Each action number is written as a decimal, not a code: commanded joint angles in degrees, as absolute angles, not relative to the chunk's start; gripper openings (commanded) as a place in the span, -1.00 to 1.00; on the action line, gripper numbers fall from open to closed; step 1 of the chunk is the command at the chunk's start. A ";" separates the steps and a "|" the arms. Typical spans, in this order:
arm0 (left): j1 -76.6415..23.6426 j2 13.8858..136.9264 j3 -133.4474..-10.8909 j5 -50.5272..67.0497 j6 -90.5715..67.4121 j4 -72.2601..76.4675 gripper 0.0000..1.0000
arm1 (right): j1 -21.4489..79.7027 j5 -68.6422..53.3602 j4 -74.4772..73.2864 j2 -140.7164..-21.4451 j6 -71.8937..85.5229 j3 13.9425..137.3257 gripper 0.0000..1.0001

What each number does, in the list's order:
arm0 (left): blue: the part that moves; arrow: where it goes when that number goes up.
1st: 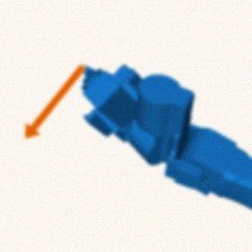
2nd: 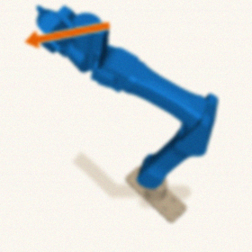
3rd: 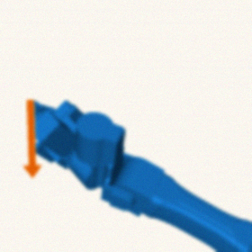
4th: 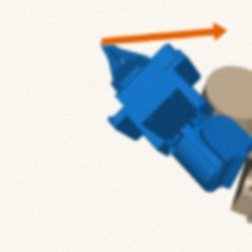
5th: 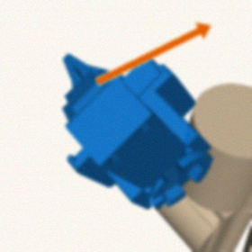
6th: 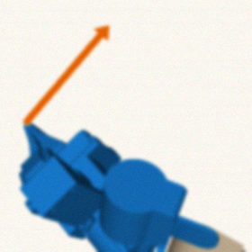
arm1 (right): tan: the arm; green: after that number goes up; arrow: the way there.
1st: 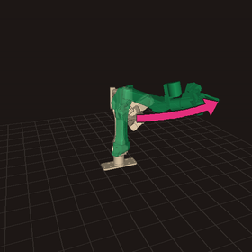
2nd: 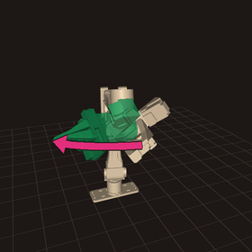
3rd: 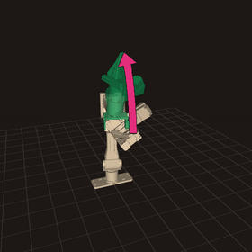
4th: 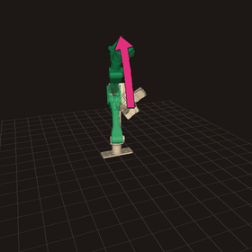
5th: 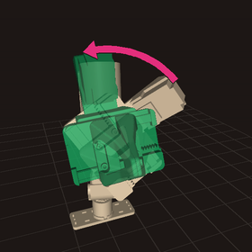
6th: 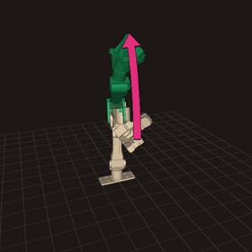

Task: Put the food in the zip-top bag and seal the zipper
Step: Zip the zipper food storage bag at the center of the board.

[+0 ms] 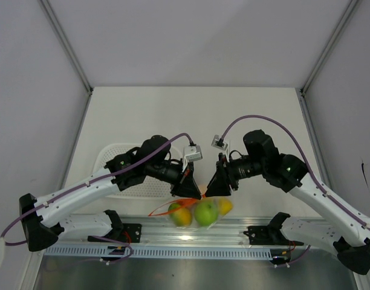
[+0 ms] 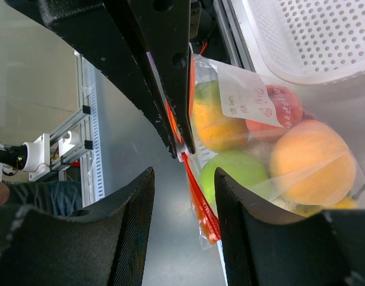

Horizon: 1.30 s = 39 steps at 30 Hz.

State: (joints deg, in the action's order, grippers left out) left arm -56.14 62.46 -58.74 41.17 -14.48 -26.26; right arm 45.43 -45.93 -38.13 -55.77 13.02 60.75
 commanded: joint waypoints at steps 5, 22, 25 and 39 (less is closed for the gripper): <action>-56.34 61.00 -60.38 44.21 -14.24 -23.12 -0.99 | 45.97 -47.81 -35.77 -56.69 12.04 60.12 -0.08; -56.34 60.82 -60.03 44.21 -13.98 -23.38 -0.99 | 47.64 -50.18 -31.55 -56.51 15.20 56.25 -0.38; -56.34 61.00 -60.21 44.21 -13.89 -23.38 -0.99 | 47.72 -50.18 -31.20 -56.16 15.64 55.99 -0.74; -56.25 59.94 -58.36 41.14 -13.62 -25.66 -0.99 | 47.64 -27.28 -35.41 -48.88 18.63 55.20 -1.00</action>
State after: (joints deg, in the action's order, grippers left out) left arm -56.12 62.46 -58.67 39.97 -14.39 -25.58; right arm 47.97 -39.33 -34.20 -52.29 17.39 55.31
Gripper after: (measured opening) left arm 0.035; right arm 0.009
